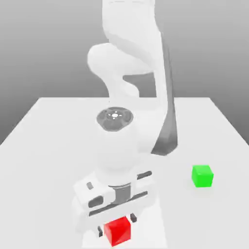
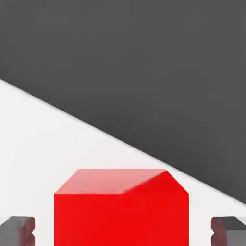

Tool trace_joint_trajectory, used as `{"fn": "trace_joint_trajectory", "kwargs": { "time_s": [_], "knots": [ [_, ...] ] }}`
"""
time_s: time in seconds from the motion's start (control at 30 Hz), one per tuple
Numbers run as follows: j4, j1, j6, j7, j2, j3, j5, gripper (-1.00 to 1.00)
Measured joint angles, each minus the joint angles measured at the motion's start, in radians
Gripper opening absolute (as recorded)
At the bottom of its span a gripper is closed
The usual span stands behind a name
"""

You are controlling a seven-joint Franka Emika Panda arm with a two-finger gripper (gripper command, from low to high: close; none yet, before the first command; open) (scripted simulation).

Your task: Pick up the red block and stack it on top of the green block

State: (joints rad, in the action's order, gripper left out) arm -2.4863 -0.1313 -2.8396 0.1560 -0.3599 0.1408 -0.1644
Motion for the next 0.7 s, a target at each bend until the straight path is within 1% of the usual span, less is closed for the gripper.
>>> {"fn": "trace_joint_trajectory", "kwargs": {
  "time_s": [0.13,0.3,0.47,0.63,0.7],
  "knots": [
    [0.001,0.002,-0.003,-0.001,-0.004,-0.002,-0.001,-1.0],
    [-0.028,-0.028,0.124,0.048,0.153,0.037,0.073,-1.0],
    [-0.131,-0.129,0.151,-0.149,0.274,-0.088,0.084,-1.0],
    [-0.245,-0.349,0.16,-0.386,0.398,-0.188,0.082,-1.0],
    [-0.293,-0.411,0.163,-0.481,0.452,-0.215,0.089,-1.0]
  ]
}}
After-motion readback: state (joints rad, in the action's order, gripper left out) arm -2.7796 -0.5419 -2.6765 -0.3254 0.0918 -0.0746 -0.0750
